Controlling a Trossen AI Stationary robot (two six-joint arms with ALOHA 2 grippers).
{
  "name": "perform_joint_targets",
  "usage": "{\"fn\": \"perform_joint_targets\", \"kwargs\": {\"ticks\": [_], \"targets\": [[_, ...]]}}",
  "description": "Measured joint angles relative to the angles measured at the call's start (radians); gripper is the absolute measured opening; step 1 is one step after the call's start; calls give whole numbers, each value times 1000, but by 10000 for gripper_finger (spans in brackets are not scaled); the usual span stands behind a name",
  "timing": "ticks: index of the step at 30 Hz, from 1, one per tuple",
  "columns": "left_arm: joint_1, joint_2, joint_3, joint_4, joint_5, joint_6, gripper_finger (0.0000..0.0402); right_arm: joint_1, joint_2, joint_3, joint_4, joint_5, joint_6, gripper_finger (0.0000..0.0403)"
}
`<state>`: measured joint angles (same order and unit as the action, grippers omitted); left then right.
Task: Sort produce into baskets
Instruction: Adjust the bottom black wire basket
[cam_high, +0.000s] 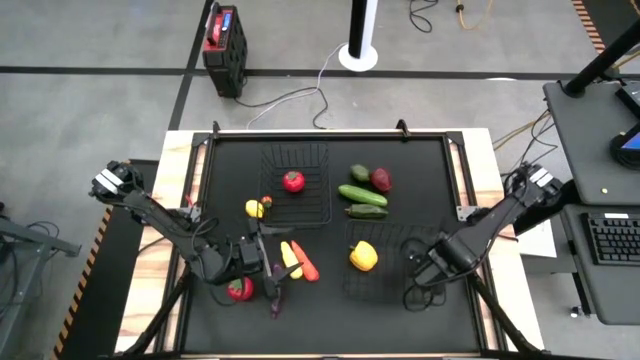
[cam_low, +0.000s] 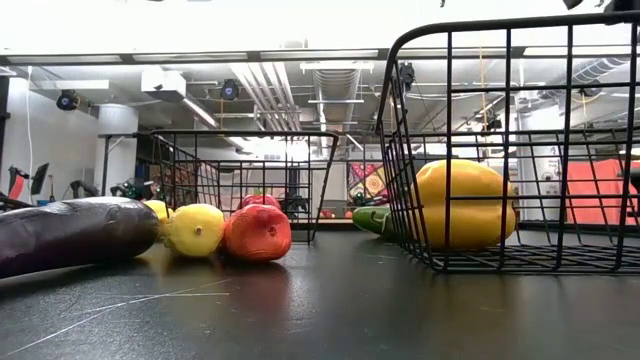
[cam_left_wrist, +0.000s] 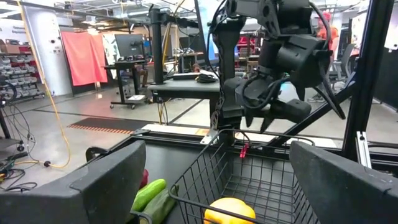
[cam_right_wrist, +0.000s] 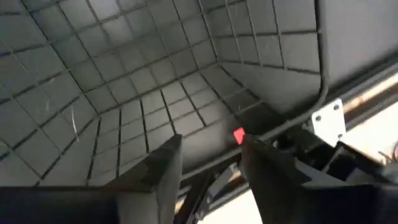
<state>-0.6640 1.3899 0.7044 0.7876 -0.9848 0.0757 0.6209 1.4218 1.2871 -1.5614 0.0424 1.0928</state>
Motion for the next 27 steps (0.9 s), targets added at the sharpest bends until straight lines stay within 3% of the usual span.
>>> {"fn": "perform_joint_targets", "kwargs": {"ticks": [15,27], "targets": [[0,0,0,-7,0,0,377,-70,-155,-174,7,39,0,20],[0,0,0,-20,0,0,377,-77,-206,-231,22,115,11,9]]}}
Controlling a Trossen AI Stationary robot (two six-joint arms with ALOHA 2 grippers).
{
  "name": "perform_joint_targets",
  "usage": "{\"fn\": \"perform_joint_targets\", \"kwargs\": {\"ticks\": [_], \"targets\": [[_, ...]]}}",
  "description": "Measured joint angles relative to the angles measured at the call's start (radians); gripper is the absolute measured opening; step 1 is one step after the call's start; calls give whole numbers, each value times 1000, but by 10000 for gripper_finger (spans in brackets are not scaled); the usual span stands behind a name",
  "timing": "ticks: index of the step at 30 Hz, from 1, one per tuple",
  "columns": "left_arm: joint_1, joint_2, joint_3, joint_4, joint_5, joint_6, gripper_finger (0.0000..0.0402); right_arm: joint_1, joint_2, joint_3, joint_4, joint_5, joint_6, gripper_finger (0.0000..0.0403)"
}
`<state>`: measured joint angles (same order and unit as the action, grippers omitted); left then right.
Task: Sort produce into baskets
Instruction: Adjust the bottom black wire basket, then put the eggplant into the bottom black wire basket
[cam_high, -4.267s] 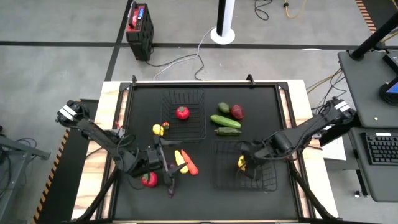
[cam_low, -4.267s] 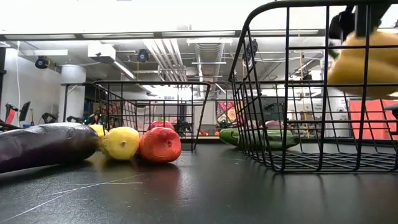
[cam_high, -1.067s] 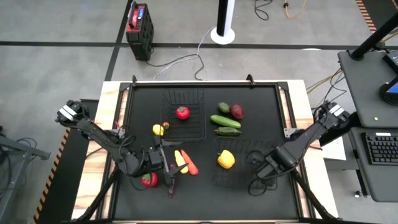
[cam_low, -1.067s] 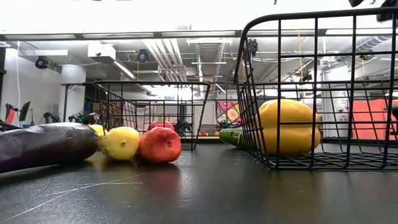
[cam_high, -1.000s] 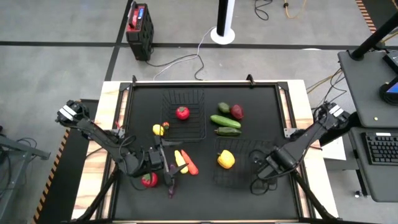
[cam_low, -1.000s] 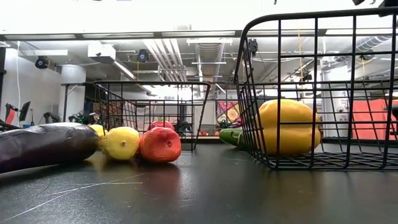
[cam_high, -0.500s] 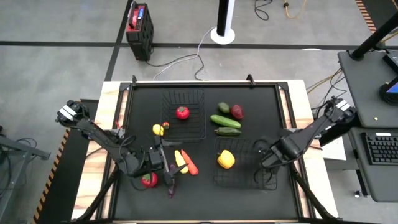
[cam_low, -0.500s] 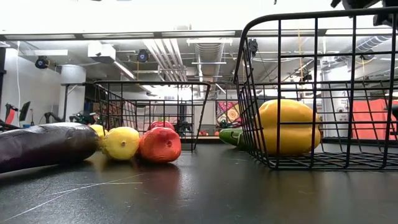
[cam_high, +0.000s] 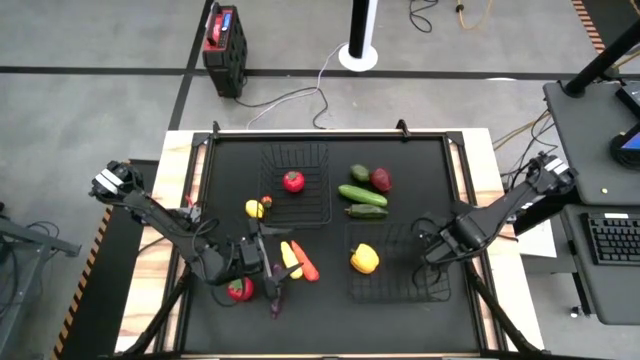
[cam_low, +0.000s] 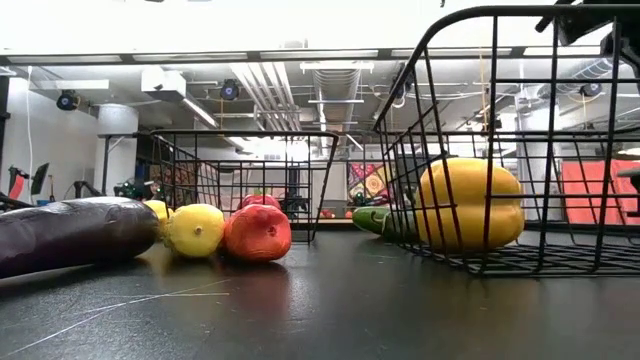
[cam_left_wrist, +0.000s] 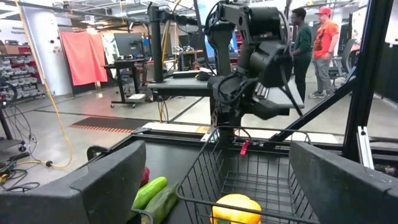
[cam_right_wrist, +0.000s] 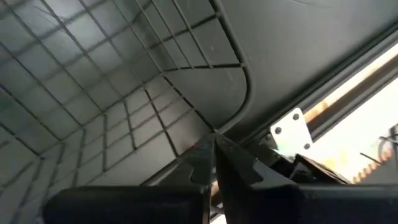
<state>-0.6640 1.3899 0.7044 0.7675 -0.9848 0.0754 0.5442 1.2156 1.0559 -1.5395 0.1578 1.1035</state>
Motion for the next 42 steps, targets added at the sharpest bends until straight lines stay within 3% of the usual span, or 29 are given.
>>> {"fn": "perform_joint_targets", "kwargs": {"ticks": [11,17,20,25,29,34,37,42], "targets": [[0,0,0,-59,5,-36,377,6,-6,134,90,17,20,9],[0,0,16,-208,202,-155,377,14,-5,137,365,79,-180,9],[-1,0,78,-390,246,-207,377,14,-4,132,465,84,-253,9],[-2,32,261,-921,307,-364,377,14,-4,131,536,106,-320,9],[-3,100,400,-1288,387,-584,377,14,-4,129,536,117,-341,9],[-4,201,567,-1683,487,-988,377,14,-3,128,535,132,-358,9],[-13,263,635,-1826,538,-1161,377,14,-3,128,535,133,-376,9],[-13,358,708,-1840,611,-1397,377,14,-3,128,535,135,-412,9]]}}
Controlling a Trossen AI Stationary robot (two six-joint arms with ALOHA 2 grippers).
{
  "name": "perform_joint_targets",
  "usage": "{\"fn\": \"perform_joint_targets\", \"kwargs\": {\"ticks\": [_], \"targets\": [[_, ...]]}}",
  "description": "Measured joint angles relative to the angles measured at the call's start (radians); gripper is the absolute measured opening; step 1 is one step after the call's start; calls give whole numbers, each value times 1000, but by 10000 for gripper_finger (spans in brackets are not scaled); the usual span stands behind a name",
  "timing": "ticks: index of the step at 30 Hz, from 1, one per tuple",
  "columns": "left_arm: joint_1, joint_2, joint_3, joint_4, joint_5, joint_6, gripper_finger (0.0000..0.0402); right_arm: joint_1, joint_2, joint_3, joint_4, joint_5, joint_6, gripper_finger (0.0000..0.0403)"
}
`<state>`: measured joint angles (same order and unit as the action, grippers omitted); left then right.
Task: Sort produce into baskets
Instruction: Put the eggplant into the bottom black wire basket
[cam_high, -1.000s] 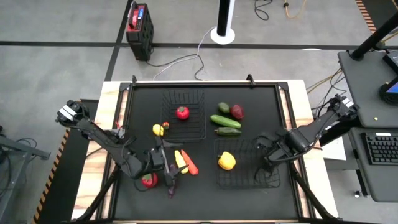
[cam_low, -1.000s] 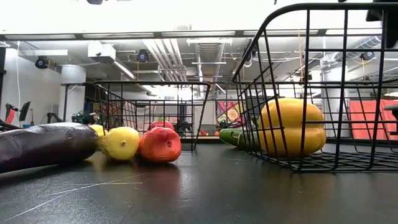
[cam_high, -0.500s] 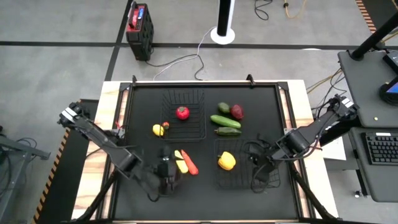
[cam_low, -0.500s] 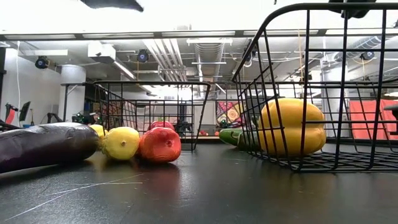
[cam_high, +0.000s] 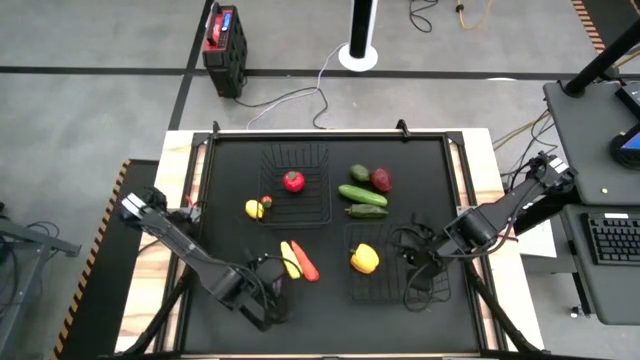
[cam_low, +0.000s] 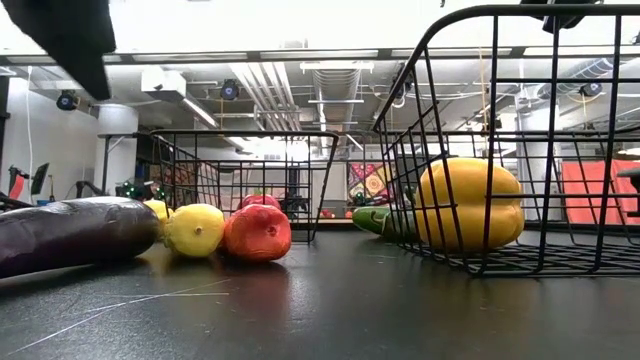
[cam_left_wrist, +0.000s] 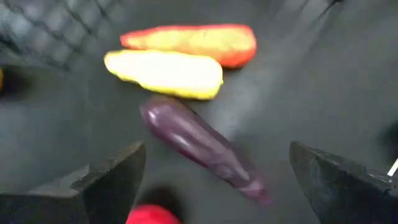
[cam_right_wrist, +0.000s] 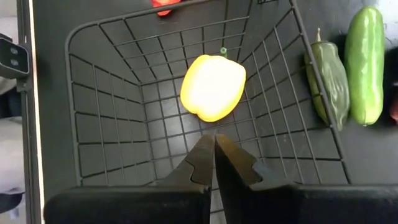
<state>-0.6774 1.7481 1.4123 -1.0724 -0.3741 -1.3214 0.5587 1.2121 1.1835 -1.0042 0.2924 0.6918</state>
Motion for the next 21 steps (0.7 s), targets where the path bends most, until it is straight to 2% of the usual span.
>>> {"fn": "perform_joint_targets", "kwargs": {"ticks": [9,15,21], "targets": [[5,190,125,-32,25,-112,377,0,0,0,0,-2,-26,9],[5,251,208,-168,26,-183,377,0,0,0,0,-6,-47,9],[5,285,201,-183,53,-208,377,0,0,-1,0,-4,-66,9]]}}
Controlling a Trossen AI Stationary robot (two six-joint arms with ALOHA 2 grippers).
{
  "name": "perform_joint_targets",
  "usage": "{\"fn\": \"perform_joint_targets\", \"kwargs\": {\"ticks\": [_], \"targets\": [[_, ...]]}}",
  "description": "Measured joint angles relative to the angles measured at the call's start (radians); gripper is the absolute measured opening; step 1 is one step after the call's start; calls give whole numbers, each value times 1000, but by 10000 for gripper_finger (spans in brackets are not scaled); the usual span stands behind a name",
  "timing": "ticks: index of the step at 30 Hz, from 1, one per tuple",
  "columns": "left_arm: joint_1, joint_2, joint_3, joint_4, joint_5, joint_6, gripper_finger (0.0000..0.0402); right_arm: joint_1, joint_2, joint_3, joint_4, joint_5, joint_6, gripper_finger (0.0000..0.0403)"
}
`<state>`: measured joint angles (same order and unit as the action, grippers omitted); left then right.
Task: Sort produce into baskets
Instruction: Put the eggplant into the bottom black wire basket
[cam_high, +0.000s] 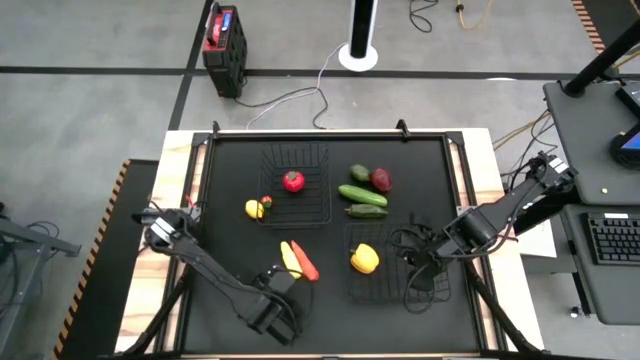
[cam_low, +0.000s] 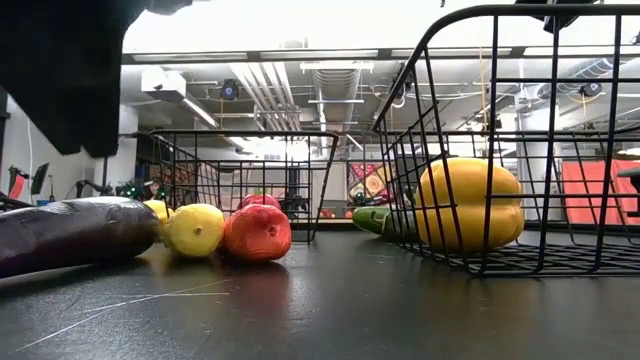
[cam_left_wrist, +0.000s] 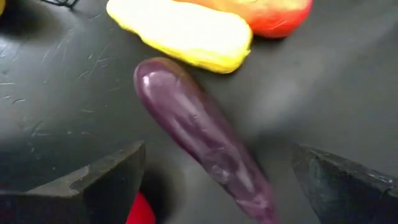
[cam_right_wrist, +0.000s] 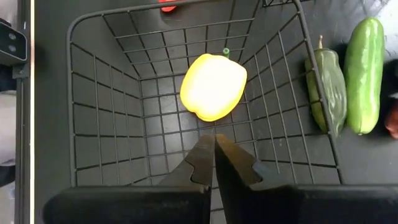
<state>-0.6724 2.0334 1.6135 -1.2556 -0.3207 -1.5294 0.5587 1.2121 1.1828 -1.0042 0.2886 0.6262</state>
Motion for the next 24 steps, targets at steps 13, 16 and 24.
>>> {"fn": "perform_joint_targets", "kwargs": {"ticks": [13,16,24], "targets": [[18,33,-25,1,-1,0,365,0,0,-3,1,0,-8,9],[18,42,-26,2,-1,0,355,0,0,-7,1,0,-6,9],[20,52,-53,21,-3,1,351,0,0,-12,9,0,16,9]]}}
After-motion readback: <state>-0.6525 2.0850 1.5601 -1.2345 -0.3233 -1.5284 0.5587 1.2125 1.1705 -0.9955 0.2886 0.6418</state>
